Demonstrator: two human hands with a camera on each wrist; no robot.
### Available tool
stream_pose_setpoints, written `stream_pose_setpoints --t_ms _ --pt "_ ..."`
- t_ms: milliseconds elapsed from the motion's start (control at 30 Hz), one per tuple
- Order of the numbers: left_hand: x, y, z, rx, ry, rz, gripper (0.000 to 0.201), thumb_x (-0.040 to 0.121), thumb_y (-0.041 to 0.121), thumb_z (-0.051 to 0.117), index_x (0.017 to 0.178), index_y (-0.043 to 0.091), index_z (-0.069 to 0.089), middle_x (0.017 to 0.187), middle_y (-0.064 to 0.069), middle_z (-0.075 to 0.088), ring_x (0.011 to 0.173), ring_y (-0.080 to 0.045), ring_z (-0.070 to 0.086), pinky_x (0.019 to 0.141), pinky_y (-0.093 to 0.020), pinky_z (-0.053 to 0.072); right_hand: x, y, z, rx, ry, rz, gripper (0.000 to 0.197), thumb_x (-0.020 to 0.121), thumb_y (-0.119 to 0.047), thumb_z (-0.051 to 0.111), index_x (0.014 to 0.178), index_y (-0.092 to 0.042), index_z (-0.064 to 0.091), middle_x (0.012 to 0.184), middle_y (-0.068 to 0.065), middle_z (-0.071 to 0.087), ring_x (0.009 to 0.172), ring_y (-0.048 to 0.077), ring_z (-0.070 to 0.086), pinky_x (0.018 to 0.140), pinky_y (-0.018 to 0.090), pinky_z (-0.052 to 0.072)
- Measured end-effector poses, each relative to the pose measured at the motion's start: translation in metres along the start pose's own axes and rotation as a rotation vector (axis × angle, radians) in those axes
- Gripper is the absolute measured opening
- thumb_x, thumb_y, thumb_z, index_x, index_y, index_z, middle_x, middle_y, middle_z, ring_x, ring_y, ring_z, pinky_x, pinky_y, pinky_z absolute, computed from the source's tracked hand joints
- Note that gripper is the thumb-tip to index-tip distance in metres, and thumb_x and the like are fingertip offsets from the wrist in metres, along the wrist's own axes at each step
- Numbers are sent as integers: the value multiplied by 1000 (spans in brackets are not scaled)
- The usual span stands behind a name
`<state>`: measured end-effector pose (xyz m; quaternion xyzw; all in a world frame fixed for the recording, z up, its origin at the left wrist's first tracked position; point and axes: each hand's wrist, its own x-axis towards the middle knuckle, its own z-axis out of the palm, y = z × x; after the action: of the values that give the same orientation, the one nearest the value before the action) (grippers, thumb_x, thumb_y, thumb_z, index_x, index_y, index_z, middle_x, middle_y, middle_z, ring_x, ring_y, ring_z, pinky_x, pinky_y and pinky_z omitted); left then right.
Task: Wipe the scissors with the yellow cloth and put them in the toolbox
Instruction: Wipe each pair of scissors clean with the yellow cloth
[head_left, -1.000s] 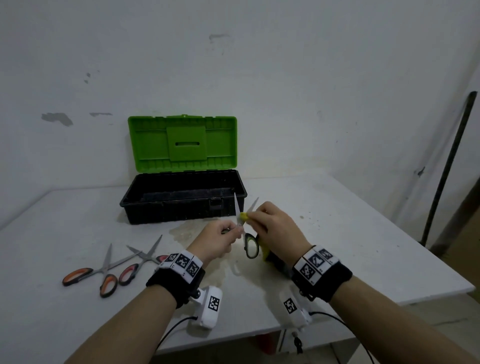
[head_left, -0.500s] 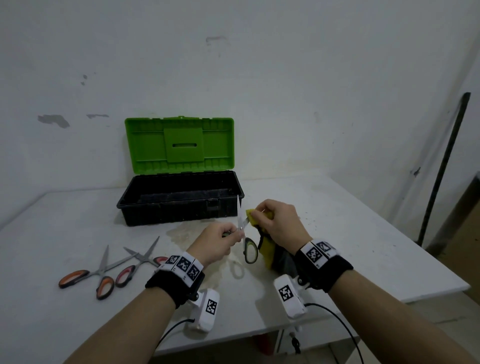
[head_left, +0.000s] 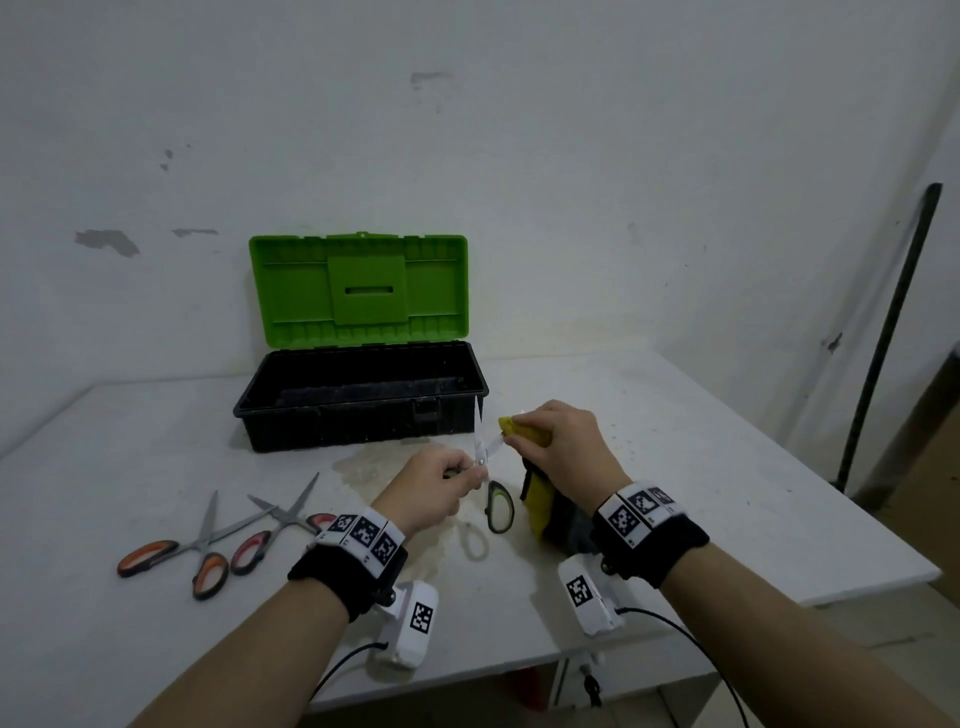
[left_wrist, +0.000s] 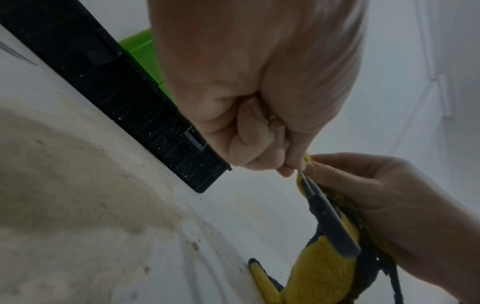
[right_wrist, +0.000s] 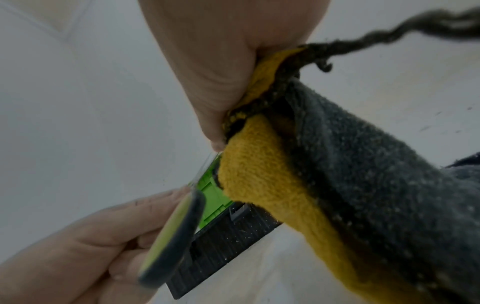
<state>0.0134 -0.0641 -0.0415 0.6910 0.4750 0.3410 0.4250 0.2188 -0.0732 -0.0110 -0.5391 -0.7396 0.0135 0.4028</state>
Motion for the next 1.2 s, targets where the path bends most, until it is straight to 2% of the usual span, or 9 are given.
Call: stream_pose_setpoints --t_ms 67,200,333,433,633,800,933,1100,1200 --pt "0 -1 1 7 4 -6 26 97 32 63 86 8 68 68 0 54 56 -14 48 46 -18 38 -2 -3 0 -18 -7 -62 16 88 -29 71 101 -22 77 90 -3 69 78 8 61 76 26 52" --pt "0 2 1 53 8 21 28 97 36 62 87 11 69 70 1 58 57 -13 51 53 -21 43 -7 -10 7 -17 -84 -198 13 92 -25 67 99 -22 77 86 -5 65 74 8 60 70 22 50" --pt "-3 1 -2 77 -2 60 26 96 34 64 83 11 69 69 -1 57 61 -14 51 62 -30 49 5 -2 0 -72 28 -24 15 93 -28 65 98 -21 77 85 -2 67 77 13 61 75 32 52" --pt "-4 -1 -3 84 3 50 26 95 35 64 82 13 69 70 -2 56 63 -16 50 63 -34 49 10 1 -8 -59 91 42 16 93 -28 65 98 -20 78 86 -1 67 77 14 61 75 30 52" --pt "-2 3 -3 256 -4 118 25 95 36 63 78 19 69 71 4 59 65 -13 54 71 -42 53 -2 -11 6 -68 -68 -8 15 92 -25 65 92 -18 78 82 0 60 73 14 58 70 25 46" --pt "-5 0 -9 207 35 77 26 96 38 61 78 20 66 72 6 60 62 -11 51 67 -35 50 14 13 -13 -118 20 202 19 93 -27 63 91 -16 78 85 2 70 83 18 62 73 24 44" --pt "-1 2 -11 141 33 -20 19 96 32 58 85 17 59 72 3 57 59 -12 51 54 -24 42 10 9 -19 -6 63 252 17 90 -31 66 88 -17 76 80 -6 68 79 12 60 76 25 48" --pt "2 -3 -7 -5 13 -68 10 98 21 58 92 14 61 70 -1 57 57 -15 54 59 -31 48 4 2 -17 276 51 357 15 80 -40 75 84 -26 77 80 -10 73 76 0 66 69 11 51" --pt "2 -2 -7 -56 33 -70 8 97 21 62 97 15 68 70 -3 62 61 -14 62 69 -31 58 4 3 -12 490 -3 461 24 66 -42 83 85 -28 77 83 -6 75 81 10 71 76 30 59"
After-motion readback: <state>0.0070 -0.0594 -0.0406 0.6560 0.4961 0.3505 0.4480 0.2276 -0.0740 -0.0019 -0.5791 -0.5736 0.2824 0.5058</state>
